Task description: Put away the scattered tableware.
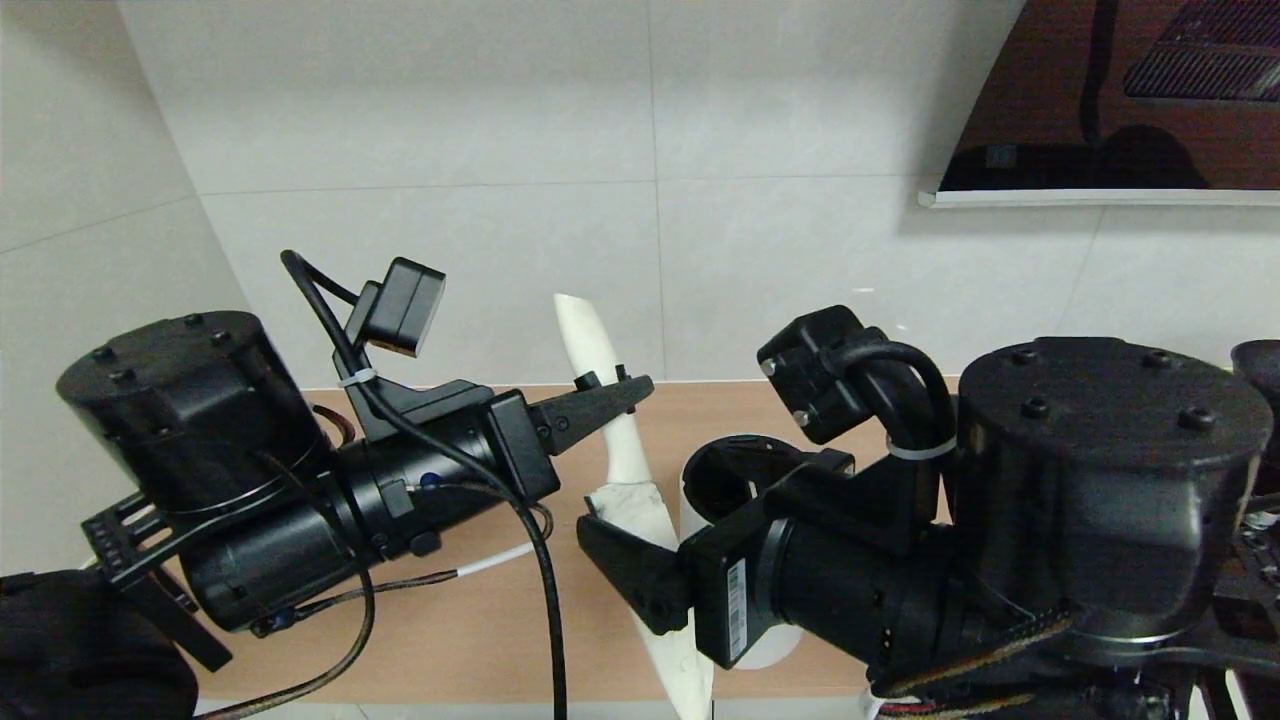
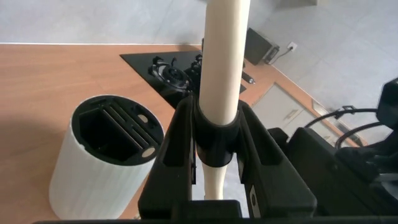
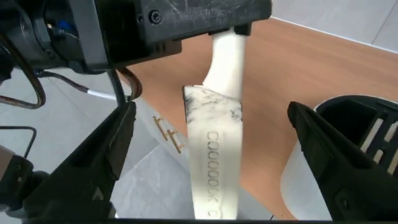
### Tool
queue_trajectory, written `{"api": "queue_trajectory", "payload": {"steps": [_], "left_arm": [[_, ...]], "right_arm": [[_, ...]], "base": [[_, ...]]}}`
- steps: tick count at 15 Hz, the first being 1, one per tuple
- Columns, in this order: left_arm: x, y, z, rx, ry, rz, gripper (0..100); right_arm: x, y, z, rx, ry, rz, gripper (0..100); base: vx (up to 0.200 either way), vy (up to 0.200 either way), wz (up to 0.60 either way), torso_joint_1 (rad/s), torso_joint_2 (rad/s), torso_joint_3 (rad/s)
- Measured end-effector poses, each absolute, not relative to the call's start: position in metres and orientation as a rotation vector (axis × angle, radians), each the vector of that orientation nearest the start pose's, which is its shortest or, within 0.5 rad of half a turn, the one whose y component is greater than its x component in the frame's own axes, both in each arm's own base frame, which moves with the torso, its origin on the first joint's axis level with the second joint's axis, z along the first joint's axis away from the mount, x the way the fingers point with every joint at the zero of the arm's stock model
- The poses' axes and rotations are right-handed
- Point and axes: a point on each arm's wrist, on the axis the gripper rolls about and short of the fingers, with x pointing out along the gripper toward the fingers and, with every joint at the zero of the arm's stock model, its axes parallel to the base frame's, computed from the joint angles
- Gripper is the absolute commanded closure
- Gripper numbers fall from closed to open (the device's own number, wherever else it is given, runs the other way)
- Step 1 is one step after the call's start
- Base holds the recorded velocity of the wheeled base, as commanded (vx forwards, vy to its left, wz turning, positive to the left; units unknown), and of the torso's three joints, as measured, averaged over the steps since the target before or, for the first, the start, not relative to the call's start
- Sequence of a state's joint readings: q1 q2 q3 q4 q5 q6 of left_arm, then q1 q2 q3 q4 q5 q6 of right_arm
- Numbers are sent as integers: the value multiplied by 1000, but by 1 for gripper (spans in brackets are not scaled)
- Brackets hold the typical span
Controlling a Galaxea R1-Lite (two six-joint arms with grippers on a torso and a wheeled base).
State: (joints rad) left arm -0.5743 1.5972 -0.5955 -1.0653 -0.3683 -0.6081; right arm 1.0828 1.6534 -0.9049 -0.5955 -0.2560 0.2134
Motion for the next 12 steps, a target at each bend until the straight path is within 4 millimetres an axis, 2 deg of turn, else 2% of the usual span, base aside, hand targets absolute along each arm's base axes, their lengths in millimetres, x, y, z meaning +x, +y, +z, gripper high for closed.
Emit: {"api": "queue_trajectory", "payload": {"steps": [2, 3, 6, 8, 10, 12], "left_arm": [[220, -151, 202, -569, 219, -926, 100], [221, -150, 204, -568, 228, -909, 100], [225, -148, 215, -542, 232, -805, 100], [231, -149, 231, -488, 168, -661, 100], [236, -162, 246, -439, 128, -547, 100], [243, -183, 259, -397, 91, -391, 100]], "right_arm": [[159, 257, 223, 111, 202, 767, 0], [171, 247, 225, 118, 196, 718, 0], [211, 206, 233, 141, 173, 533, 0], [223, 182, 239, 145, 171, 444, 0], [230, 163, 241, 144, 179, 377, 0], [235, 151, 241, 147, 177, 331, 0]], "base": [[0, 0, 0, 0, 0, 0], [0, 0, 0, 0, 0, 0], [0, 0, 0, 0, 0, 0], [0, 0, 0, 0, 0, 0], [0, 0, 0, 0, 0, 0], [0, 0, 0, 0, 0, 0]]}}
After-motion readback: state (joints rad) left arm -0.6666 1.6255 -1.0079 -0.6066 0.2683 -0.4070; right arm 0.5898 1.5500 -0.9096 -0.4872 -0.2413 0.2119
